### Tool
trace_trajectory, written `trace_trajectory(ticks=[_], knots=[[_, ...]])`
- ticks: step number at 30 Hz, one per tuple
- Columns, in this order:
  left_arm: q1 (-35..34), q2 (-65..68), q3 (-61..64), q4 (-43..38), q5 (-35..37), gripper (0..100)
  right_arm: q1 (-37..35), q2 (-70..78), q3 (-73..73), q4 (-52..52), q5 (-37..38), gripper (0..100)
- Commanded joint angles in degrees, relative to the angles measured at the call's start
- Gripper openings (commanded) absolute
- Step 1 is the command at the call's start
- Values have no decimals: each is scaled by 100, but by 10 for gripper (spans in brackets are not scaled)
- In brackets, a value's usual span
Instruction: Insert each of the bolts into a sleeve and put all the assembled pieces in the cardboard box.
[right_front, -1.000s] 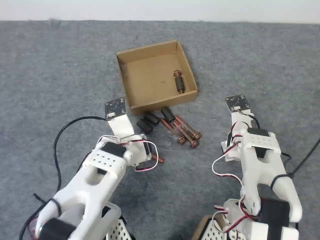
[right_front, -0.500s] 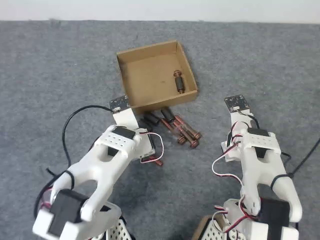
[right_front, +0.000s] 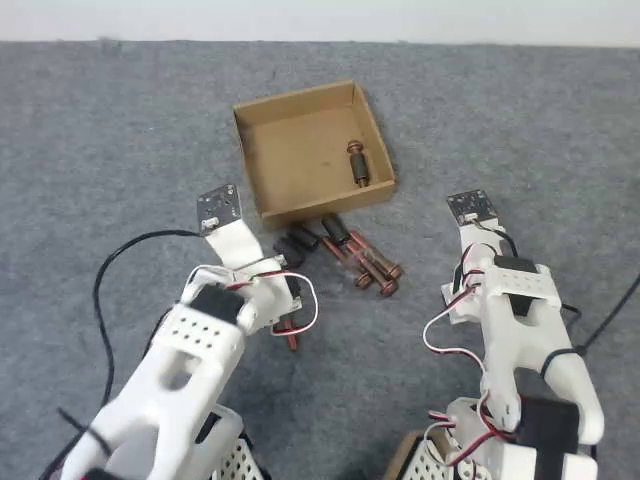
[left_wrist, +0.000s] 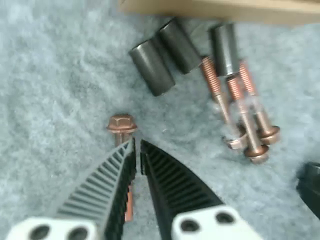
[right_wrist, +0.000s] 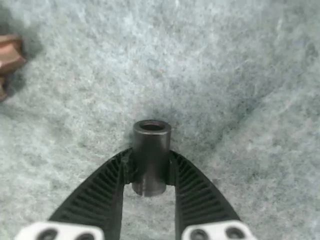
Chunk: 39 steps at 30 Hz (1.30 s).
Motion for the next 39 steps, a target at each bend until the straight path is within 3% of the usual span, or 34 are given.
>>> trace_trajectory(ticks=[1,21,29,39], knots=[[-167,-466,-31,9,-141,13,-84,-259,0,40,79,7],[-246,1336,-602,-176,-132,15,-84,-259,0,48,79,7],[176,1336,-567,-149,141,230,-84,-251,0,31,79,7],[132,1380,-567,-176,149,104,-84,-259,0,57,79,7]])
